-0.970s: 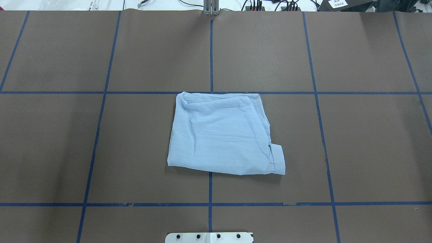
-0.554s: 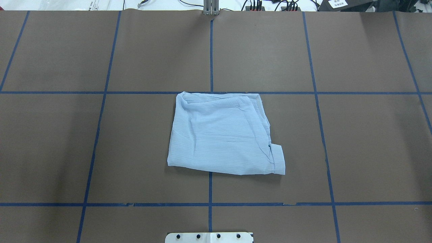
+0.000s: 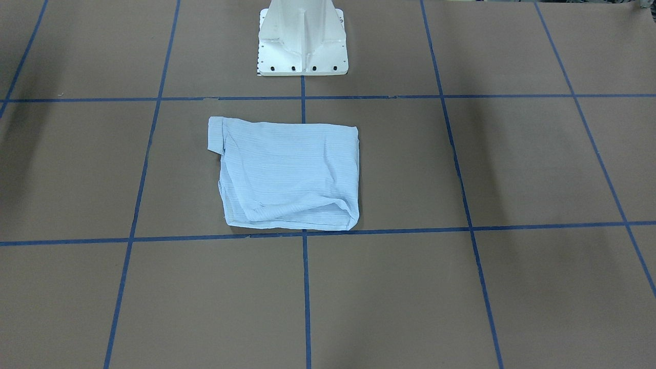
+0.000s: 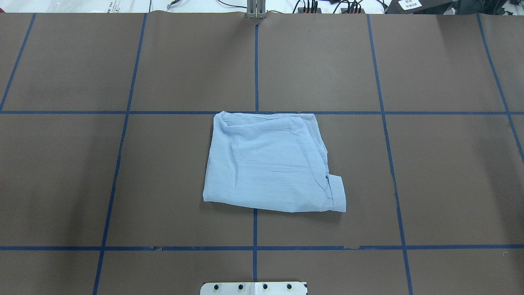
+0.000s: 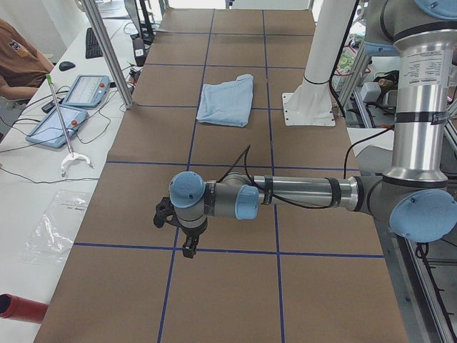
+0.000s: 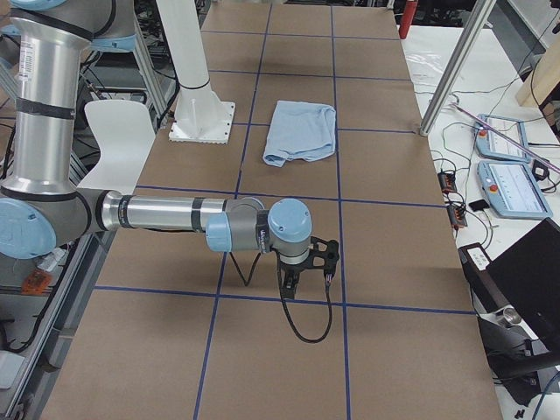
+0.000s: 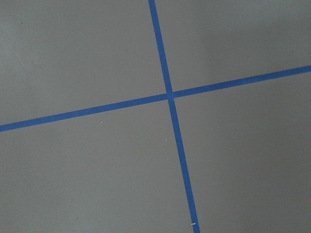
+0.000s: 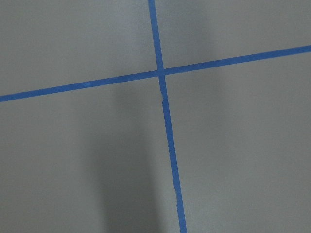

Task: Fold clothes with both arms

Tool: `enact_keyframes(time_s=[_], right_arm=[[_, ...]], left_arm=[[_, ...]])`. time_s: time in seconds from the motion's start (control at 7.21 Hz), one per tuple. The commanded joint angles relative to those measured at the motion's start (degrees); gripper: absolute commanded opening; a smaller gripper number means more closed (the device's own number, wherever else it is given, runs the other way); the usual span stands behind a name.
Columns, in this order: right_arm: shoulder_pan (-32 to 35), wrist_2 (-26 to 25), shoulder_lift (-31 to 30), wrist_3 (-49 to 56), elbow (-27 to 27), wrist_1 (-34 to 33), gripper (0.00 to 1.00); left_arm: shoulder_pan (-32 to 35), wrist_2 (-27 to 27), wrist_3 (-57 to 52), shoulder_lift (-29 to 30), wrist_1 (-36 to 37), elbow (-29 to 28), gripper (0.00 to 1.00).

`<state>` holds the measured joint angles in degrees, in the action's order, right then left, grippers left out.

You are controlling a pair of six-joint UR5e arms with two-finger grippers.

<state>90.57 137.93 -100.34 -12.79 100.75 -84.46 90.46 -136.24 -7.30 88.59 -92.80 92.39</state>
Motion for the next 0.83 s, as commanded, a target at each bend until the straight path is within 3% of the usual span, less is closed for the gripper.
enact_keyframes(time_s=[0.0, 0.69], right_arm=[[0.0, 0.0, -0.2, 0.0, -0.1, 0.0, 1.00], [0.0, 0.3, -0.1, 0.0, -0.1, 0.3, 1.00]], left_arm=[[0.1, -0.3, 7.4, -0.1, -0.1, 0.5, 1.00], [0.0, -0.3, 7.2, -0.1, -0.2, 0.3, 1.00]])
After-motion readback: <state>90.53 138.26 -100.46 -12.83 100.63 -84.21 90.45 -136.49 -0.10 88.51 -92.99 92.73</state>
